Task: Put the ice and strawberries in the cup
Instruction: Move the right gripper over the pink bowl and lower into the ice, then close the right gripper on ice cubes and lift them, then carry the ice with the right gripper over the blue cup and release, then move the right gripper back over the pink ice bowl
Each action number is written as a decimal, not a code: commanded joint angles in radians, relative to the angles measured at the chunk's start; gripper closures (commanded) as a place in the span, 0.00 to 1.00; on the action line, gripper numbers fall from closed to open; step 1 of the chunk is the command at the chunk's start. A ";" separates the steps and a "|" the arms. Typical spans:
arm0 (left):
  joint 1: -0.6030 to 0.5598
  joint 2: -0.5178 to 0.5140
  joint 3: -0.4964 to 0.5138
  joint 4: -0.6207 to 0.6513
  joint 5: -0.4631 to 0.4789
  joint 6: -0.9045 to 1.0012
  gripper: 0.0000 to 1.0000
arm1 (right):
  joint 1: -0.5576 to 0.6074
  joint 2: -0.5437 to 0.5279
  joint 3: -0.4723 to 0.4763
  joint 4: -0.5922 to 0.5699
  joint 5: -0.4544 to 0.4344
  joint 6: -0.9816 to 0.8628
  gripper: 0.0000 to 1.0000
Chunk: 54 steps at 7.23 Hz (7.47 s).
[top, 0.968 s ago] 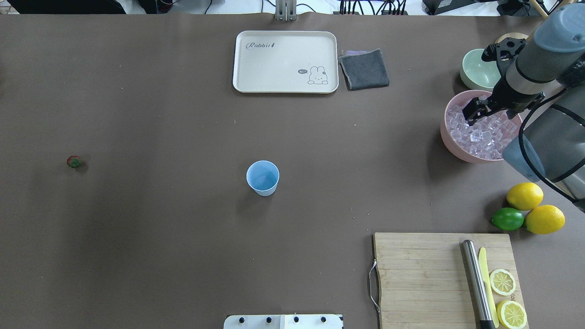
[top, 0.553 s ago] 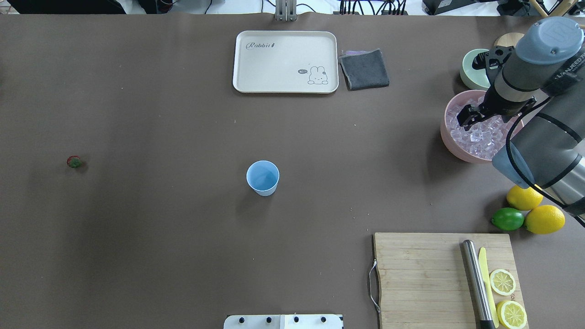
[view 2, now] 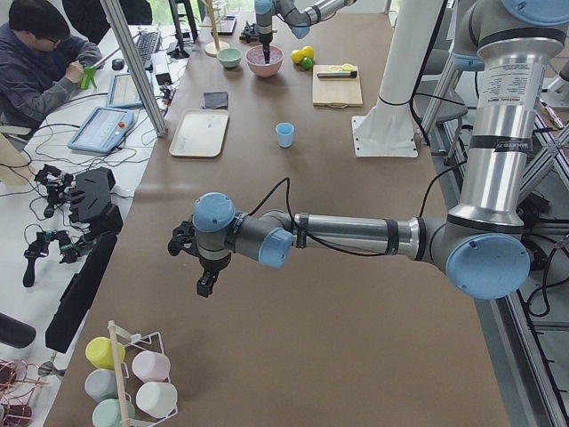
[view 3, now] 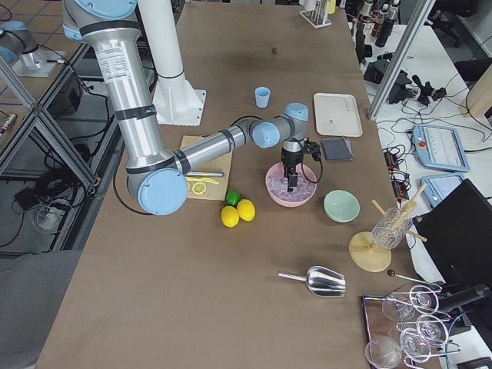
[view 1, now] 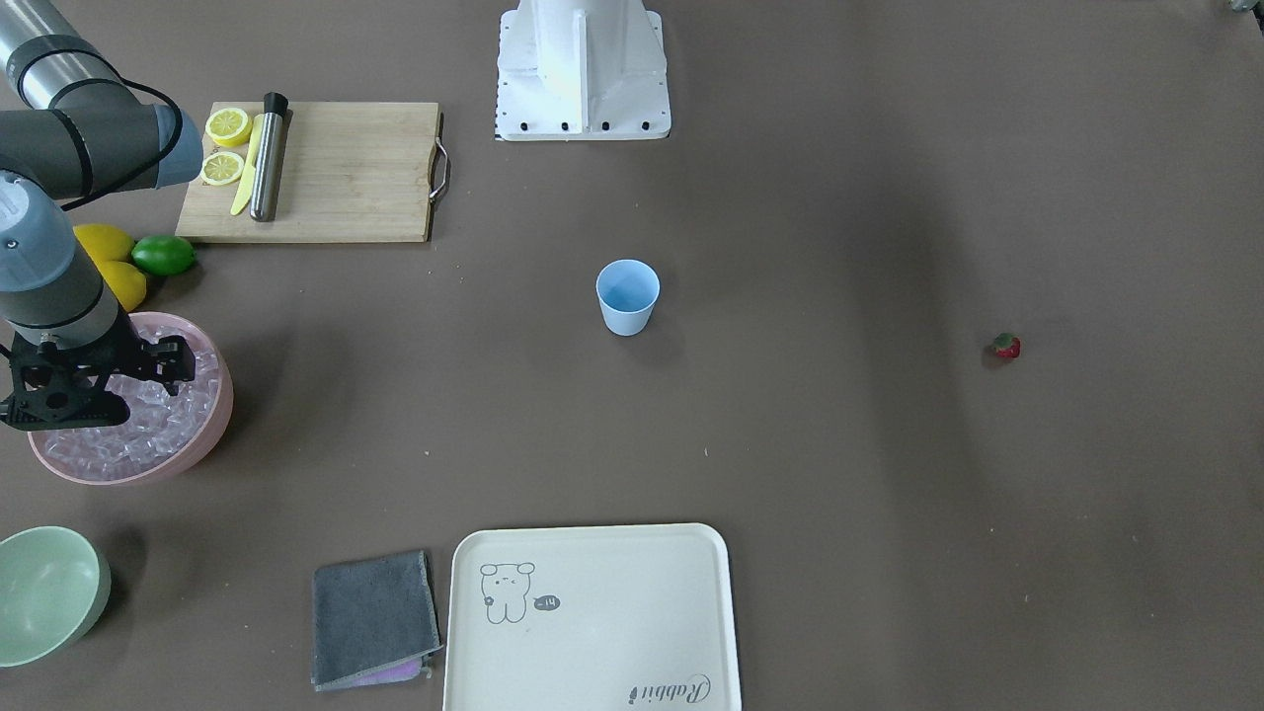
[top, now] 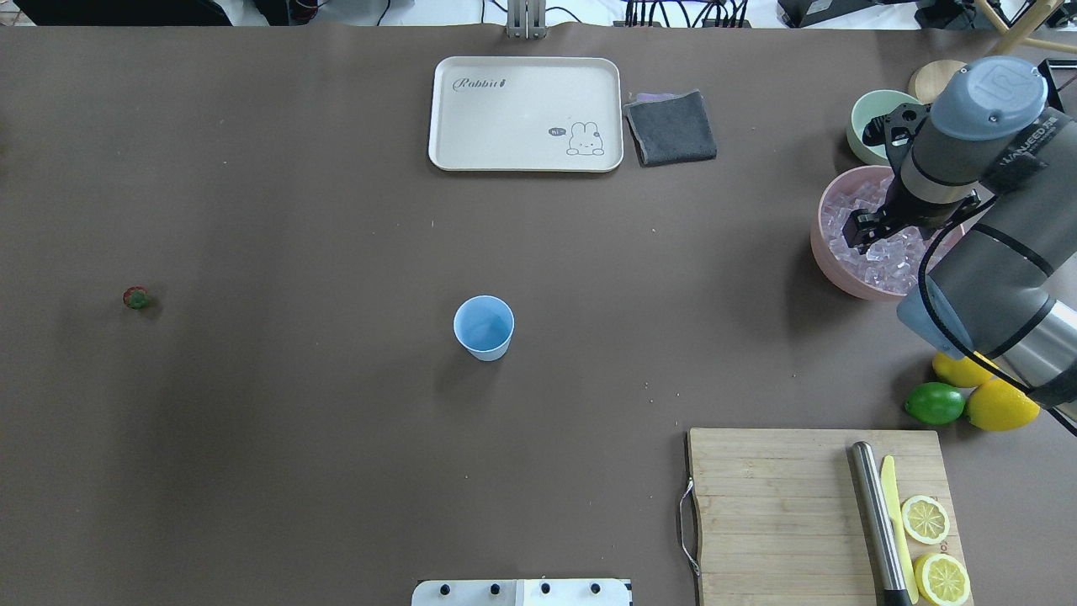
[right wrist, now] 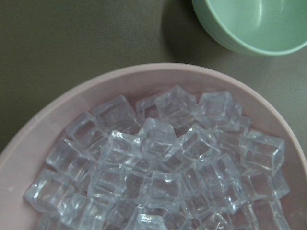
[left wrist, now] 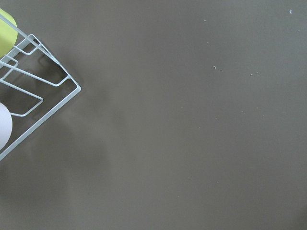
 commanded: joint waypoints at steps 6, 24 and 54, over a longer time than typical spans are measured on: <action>0.000 0.001 0.004 0.000 0.000 0.001 0.02 | -0.027 -0.001 -0.019 0.000 -0.010 0.017 0.45; 0.001 0.003 0.015 -0.002 0.000 0.001 0.02 | -0.504 0.502 0.047 0.140 -0.289 0.883 1.00; 0.001 -0.006 0.058 -0.068 -0.002 0.001 0.02 | 0.136 -0.022 0.105 -0.008 0.208 -0.205 0.39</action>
